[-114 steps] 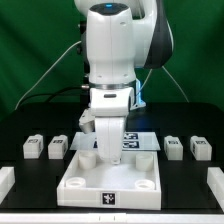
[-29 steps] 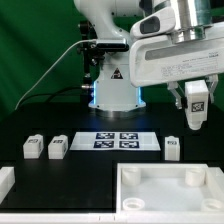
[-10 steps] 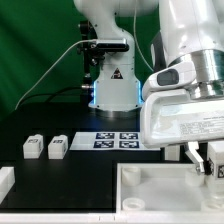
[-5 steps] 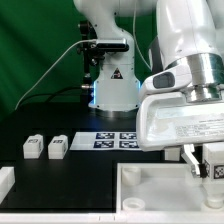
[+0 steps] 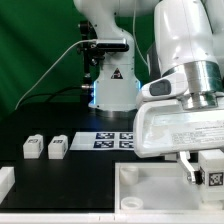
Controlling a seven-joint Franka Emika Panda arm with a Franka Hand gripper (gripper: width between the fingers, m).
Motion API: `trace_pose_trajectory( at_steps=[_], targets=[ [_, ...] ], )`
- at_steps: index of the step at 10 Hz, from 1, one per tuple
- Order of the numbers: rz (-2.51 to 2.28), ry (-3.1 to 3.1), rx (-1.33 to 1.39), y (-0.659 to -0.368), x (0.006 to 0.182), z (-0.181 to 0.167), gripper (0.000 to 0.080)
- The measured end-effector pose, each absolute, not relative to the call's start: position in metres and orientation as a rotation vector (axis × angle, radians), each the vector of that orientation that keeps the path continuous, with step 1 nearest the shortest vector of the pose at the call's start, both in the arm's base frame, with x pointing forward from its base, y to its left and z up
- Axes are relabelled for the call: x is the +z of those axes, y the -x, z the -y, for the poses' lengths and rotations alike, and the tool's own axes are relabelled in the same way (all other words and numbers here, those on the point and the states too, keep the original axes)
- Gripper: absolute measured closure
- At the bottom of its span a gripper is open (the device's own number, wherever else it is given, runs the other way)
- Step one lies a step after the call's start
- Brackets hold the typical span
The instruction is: Assemble one leg
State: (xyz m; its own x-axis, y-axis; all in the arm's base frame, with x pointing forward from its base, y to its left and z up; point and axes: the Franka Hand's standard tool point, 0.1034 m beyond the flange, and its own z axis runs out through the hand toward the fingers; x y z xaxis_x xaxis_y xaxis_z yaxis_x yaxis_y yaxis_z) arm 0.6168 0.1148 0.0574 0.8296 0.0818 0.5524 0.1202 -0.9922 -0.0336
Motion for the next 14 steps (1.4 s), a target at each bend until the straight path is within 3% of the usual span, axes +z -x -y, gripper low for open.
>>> trace_pose_trajectory(
  at_steps=[5, 6, 7, 8, 9, 14],
  targets=[
    [0.157, 2.949, -0.877, -0.6179, 0.0576, -0.1178, 0.0508],
    [0.157, 2.95, -0.877, -0.6177, 0.0574, -0.1178, 0.0433],
    [0.157, 2.95, -0.876, -0.6176, 0.0573, -0.1178, 0.0297],
    [0.157, 2.95, -0.876, -0.6176, 0.0573, -0.1177, 0.0297],
    [0.157, 2.95, -0.876, -0.6175, 0.0572, -0.1177, 0.0177],
    [0.157, 2.95, -0.876, -0.6174, 0.0571, -0.1177, 0.015]
  ],
)
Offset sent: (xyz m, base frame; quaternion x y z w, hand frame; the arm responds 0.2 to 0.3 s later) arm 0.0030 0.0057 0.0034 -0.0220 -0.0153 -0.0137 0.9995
